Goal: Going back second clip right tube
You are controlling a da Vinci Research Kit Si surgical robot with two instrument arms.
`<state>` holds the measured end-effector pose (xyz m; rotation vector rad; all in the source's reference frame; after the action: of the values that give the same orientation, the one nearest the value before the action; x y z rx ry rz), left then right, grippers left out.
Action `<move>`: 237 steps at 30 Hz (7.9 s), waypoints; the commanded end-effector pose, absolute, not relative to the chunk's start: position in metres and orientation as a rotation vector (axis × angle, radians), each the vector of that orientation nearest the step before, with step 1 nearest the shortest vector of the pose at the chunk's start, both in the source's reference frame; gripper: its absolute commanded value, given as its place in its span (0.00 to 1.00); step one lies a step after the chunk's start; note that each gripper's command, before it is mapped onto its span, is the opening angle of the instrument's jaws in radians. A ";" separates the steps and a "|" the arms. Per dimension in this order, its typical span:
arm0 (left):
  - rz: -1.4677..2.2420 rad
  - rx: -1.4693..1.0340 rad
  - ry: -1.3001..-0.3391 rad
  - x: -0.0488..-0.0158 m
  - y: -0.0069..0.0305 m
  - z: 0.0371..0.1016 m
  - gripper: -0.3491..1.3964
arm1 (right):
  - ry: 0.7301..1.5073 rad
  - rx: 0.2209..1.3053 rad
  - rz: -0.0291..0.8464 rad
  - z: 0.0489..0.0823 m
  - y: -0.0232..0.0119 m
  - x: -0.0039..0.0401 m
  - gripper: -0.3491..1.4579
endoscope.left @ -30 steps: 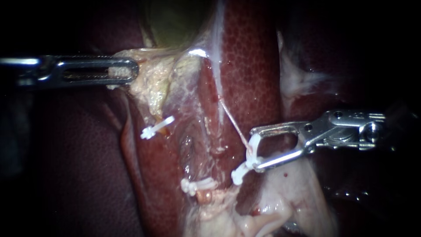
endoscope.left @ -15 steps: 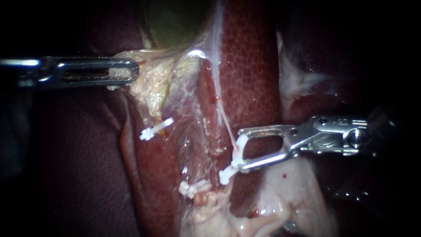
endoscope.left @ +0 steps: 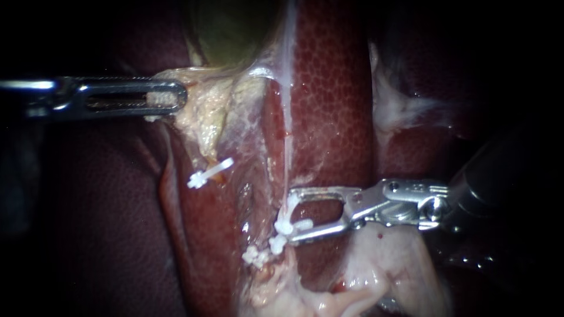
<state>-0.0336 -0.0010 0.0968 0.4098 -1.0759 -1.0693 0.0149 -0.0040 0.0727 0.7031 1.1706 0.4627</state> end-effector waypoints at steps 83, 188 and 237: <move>-1.068 0.410 -1.076 -0.0334 -0.0010 0.0969 0.00 | 1.028 0.850 0.396 0.0744 -0.0094 0.0141 0.52; -1.072 0.407 -1.075 -0.0342 -0.0009 0.0968 0.00 | 1.183 1.072 0.339 0.0760 -0.0069 0.0215 0.52; -1.070 0.409 -1.076 -0.0337 -0.0010 0.0967 0.00 | 1.005 0.905 0.459 0.0707 -0.0023 0.0119 0.52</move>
<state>-0.0337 -0.0010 0.0966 0.4091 -1.0756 -1.0701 0.0118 -0.0022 0.0707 0.9042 1.0049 0.4572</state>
